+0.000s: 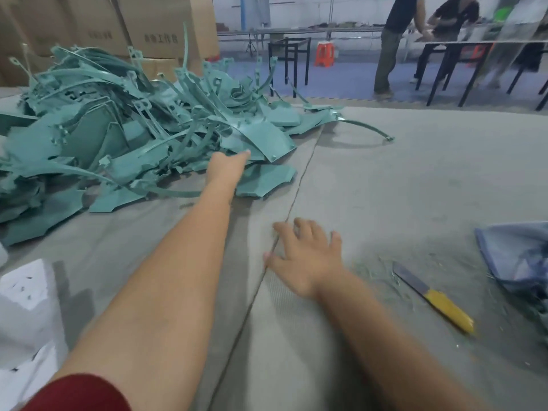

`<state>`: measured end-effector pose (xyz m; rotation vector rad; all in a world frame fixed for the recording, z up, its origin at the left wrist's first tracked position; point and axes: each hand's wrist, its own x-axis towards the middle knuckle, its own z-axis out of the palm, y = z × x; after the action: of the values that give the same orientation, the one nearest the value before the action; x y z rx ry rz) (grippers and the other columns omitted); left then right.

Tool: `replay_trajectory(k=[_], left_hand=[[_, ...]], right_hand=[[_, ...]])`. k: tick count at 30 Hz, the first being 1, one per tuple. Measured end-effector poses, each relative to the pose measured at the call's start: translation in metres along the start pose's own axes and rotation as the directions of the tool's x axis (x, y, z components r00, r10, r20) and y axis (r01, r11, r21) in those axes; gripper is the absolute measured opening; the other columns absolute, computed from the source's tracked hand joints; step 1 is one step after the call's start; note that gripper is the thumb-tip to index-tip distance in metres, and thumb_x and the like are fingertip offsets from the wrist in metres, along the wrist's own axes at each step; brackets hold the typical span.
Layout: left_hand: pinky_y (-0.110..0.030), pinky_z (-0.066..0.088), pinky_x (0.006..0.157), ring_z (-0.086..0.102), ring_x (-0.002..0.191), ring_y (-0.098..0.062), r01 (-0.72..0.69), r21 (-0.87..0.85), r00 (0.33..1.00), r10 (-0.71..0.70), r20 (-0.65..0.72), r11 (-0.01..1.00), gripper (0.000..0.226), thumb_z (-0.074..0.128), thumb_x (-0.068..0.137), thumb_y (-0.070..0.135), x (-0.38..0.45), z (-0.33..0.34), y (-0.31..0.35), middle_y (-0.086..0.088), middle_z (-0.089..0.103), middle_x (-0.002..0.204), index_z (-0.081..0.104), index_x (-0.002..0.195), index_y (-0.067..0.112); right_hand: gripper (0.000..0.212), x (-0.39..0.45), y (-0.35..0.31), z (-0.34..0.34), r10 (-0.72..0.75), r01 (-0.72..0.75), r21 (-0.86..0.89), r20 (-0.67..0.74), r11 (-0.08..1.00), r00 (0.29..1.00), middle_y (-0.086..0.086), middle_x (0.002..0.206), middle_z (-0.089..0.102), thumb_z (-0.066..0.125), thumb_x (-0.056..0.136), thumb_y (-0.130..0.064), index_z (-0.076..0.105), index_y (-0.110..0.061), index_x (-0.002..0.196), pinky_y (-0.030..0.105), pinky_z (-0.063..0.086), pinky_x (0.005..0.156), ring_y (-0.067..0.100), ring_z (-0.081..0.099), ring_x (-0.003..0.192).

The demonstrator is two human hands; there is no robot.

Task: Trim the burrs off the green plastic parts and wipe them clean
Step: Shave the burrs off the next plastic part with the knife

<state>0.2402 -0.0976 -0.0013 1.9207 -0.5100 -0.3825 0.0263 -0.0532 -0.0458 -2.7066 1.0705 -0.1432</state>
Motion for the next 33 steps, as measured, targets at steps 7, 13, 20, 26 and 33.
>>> replay_trajectory(k=[7,13,20,26,33], left_hand=[[-0.042,0.057,0.085,0.051,0.119,-0.031,0.306,-0.528,0.951,-0.226,0.212,0.793,0.084,0.082,0.072,0.045,0.051,0.016,0.014,-0.006,0.042,0.142,0.039,0.141,0.025],[-0.033,0.053,0.084,0.056,0.096,-0.018,0.227,-0.439,0.970,-0.242,0.021,0.870,0.064,0.085,0.071,0.035,0.069,0.038,0.011,-0.003,0.054,0.119,0.053,0.122,0.012],[-0.025,0.058,0.058,0.067,0.093,-0.018,0.215,-0.473,0.967,-0.118,0.226,0.854,0.026,0.075,0.082,0.005,0.064,0.021,-0.006,-0.006,0.068,0.106,0.063,0.103,0.012],[-0.023,0.057,0.059,0.071,0.084,-0.014,0.280,-0.338,0.897,-0.119,0.426,0.899,0.023,0.076,0.081,0.008,0.017,-0.012,-0.018,-0.005,0.072,0.101,0.067,0.102,0.011],[-0.025,0.058,0.060,0.073,0.086,-0.014,0.286,-0.224,0.803,-0.105,0.587,0.932,0.022,0.070,0.087,0.018,-0.027,-0.032,-0.010,-0.002,0.075,0.103,0.065,0.108,0.015]], right_hand=[[0.072,-0.002,0.007,0.019,-0.078,0.073,-0.042,-0.133,0.996,0.988,0.005,0.152,0.025,0.000,0.083,-0.062,0.019,-0.032,0.146,0.060,0.006,0.110,0.028,0.016,0.142],[0.072,-0.004,0.006,0.019,-0.078,0.072,-0.046,-0.141,0.996,0.987,0.008,0.155,0.023,0.000,0.083,-0.059,0.020,-0.029,0.146,0.061,0.003,0.110,0.030,0.013,0.144],[0.060,0.001,0.006,0.025,-0.070,0.071,-0.003,-0.121,0.997,0.990,0.008,0.156,0.018,0.014,0.093,-0.059,0.016,-0.033,0.146,0.061,-0.002,0.109,0.030,0.008,0.144],[0.045,0.008,0.014,0.010,-0.046,0.053,0.115,-0.066,0.992,0.997,-0.003,0.143,0.039,0.035,0.091,-0.061,0.045,-0.044,0.132,0.051,0.011,0.106,0.022,0.026,0.136],[0.029,-0.006,0.050,-0.036,0.341,-0.121,0.618,-0.251,0.777,0.906,0.011,0.065,0.063,0.054,0.088,-0.030,0.061,-0.006,0.074,0.040,0.050,0.064,0.034,0.061,0.070]])
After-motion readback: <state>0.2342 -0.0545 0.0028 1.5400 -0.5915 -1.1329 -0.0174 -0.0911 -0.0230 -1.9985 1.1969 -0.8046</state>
